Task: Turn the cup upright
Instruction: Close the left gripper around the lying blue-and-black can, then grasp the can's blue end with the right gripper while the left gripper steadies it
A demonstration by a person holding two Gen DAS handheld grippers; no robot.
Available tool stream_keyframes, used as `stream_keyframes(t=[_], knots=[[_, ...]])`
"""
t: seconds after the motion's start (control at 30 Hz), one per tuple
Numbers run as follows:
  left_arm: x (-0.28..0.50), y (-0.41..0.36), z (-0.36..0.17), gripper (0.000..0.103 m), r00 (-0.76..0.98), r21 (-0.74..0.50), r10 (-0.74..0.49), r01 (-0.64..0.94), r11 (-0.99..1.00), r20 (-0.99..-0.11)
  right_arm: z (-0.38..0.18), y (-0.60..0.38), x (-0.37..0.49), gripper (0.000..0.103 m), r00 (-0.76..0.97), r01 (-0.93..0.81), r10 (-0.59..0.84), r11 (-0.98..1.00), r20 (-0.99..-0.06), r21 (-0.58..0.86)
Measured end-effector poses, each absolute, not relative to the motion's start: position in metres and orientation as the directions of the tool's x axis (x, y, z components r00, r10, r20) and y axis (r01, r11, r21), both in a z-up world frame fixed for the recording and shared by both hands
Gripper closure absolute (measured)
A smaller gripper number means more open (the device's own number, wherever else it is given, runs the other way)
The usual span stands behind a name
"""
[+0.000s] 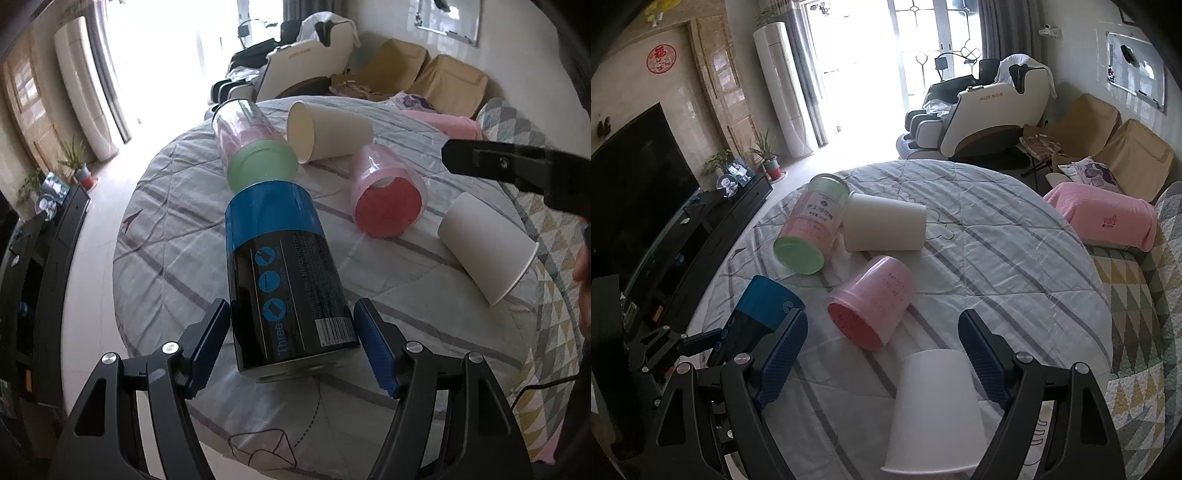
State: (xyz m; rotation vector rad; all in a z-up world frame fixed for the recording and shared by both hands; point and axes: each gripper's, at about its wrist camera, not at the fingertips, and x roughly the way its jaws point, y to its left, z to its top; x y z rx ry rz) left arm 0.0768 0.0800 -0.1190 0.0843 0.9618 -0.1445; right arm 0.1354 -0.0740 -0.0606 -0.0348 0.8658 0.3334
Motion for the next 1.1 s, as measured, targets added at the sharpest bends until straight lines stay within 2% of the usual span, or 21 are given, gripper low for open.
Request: stream_keyframes(t=[0.07,0.23,0.3,0.47,0.8,1.1], knots=[[0.076,0.08,-0.118,0.031,0.565,0.009,-0.079,0.152,0.988,-0.821,-0.062,-0.072,0.134,0.019,0.595,-0.304,0.272,0.947,-0.757,0.101],[0.072,0.083,-0.106,0.012,0.582,-0.001,-0.088,0.148,0.989,-0.808,-0.062,-0.075,0.132,0.019,0.593,-0.298,0.261,0.95,-0.762,0.094],[0.074,0.084,-0.1,0.01,0.584,-0.006,-0.096,0.153,0.988,-0.806,-0.06,-0.077,0.131,0.019,0.596,-0.295,0.261,0.951,-0.759,0.096],[0.084,0.087,-0.092,0.009,0.582,0.013,-0.072,0.14,0.99,-0.81,-0.057,-0.083,0.131,0.019,0.601,-0.289,0.26,0.952,-0.756,0.097],[0.077,0.095,-0.093,0.009,0.572,-0.029,-0.102,0.136,0.99,-0.814,-0.061,-0.07,0.136,0.019,0.545,-0.31,0.285,0.942,-0.788,0.126],[0.053,0.109,-0.082,0.009,0.612,-0.035,-0.108,0.131,0.991,-0.783,-0.063,-0.023,0.14,0.019,0.418,-0.322,0.346,0.921,-0.84,0.219]])
